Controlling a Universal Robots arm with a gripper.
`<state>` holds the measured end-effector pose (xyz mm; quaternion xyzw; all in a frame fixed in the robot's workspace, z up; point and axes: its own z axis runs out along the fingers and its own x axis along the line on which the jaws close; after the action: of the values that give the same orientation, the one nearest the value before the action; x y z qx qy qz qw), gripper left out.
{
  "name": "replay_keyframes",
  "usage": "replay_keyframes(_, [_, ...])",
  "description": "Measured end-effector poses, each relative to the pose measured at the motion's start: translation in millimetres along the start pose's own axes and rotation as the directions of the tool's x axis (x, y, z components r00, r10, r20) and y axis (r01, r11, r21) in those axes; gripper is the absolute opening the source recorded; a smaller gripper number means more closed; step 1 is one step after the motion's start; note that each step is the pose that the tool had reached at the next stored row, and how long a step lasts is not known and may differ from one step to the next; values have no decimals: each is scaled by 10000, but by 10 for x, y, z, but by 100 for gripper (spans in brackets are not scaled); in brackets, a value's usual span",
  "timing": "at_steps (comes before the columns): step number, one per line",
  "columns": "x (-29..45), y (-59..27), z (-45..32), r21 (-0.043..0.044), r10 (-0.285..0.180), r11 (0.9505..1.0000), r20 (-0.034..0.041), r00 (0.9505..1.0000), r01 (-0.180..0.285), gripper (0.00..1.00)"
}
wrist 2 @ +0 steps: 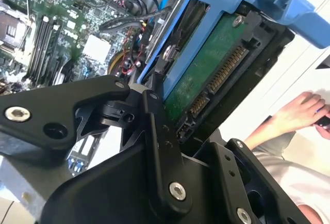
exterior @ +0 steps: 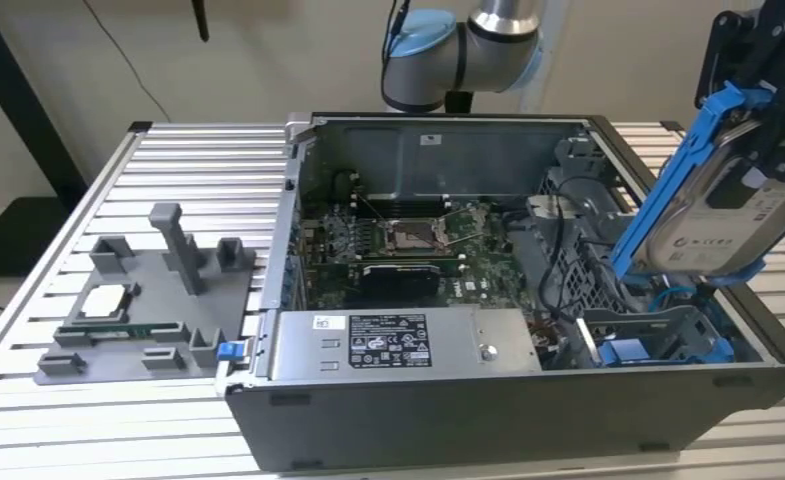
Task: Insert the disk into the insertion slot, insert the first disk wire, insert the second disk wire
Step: 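Insert the disk into the insertion slot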
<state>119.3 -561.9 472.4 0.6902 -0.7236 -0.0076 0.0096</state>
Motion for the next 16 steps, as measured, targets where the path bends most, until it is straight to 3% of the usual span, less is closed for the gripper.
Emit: replay_keyframes(16, [1,3,133,1,6,10000,-23,10000,-6,0])
